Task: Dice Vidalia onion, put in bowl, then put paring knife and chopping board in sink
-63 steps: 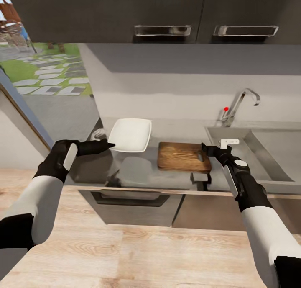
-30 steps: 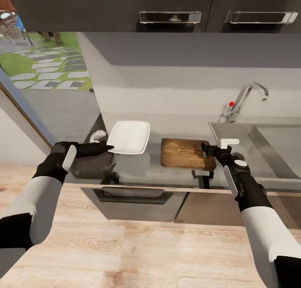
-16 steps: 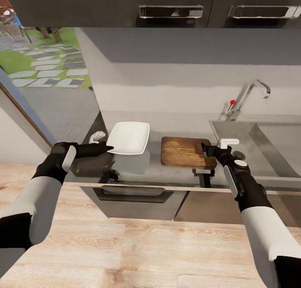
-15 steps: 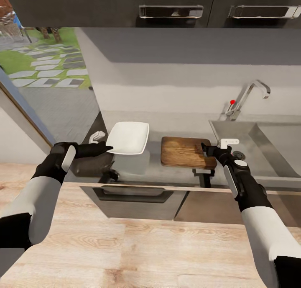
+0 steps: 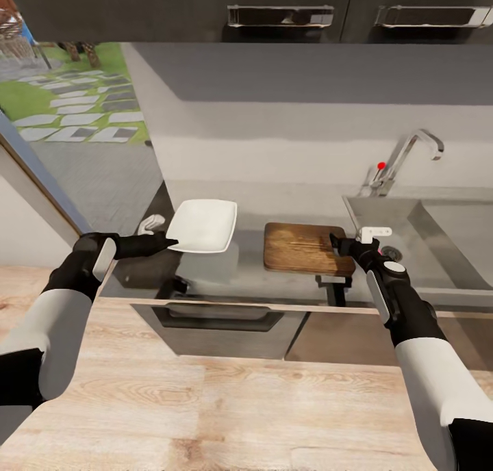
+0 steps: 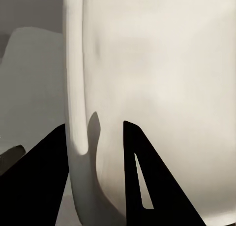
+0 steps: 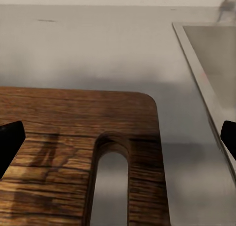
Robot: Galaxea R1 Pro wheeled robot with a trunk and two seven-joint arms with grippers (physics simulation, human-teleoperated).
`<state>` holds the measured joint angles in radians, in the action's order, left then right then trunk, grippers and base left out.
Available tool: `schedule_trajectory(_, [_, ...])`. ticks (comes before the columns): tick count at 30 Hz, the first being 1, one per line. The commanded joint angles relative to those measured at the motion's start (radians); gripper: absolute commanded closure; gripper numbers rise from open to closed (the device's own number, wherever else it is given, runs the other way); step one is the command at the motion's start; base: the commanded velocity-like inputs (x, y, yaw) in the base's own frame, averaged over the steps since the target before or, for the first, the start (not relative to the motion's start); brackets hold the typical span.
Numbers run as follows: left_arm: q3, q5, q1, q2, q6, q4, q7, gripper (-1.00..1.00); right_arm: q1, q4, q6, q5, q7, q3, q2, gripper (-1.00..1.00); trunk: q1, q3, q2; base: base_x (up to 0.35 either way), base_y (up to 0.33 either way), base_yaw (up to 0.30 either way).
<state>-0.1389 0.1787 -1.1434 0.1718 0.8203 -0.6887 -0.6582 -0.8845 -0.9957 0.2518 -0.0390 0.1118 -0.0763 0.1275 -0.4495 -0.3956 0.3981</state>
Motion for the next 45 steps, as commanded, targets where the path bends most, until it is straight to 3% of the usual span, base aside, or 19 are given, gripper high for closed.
schedule_trajectory(1, [-0.002, 0.005, -0.001, 0.000, 0.007, 0.000, -0.001, 1.00, -0.001, -0.001, 0.006, -0.004, 0.005, -0.002, 0.000, -1.00, 0.000, -0.003, 0.002, 0.000, 0.000, 0.000])
schedule_trajectory(19, [-0.001, 0.006, -0.001, -0.001, 0.006, 0.000, -0.001, 1.00, -0.001, -0.001, 0.006, -0.004, 0.005, -0.002, 0.000, -1.00, 0.000, -0.031, 0.002, 0.000, 0.000, 0.000])
schedule_trajectory(45, [-0.002, 0.005, -0.001, -0.001, 0.006, 0.000, -0.001, 1.00, -0.001, -0.001, 0.006, -0.004, 0.005, -0.002, 0.000, -1.00, 0.000, -0.042, 0.002, 0.000, 0.000, 0.000])
